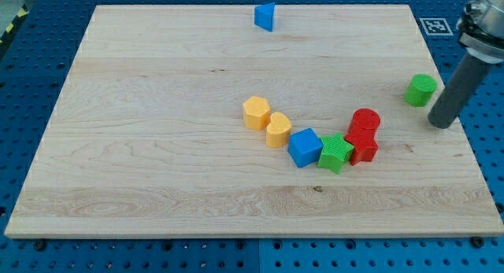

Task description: Push green circle to the top of red circle

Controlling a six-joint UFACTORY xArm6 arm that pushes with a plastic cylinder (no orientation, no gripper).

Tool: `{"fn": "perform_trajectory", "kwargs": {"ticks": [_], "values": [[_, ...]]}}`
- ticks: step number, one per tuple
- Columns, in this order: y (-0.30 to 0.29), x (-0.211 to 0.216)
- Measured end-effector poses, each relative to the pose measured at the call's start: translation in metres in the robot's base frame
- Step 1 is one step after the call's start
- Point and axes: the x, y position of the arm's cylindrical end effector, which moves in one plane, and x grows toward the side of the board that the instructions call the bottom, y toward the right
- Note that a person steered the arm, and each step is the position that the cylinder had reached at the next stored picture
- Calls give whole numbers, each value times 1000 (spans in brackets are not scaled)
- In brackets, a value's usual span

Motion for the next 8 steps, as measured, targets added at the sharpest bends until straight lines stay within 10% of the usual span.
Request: {"fn": "perform_trajectory", "kwargs": {"ticks": [3, 8], "values": [[49, -94], [-23, -63]]}}
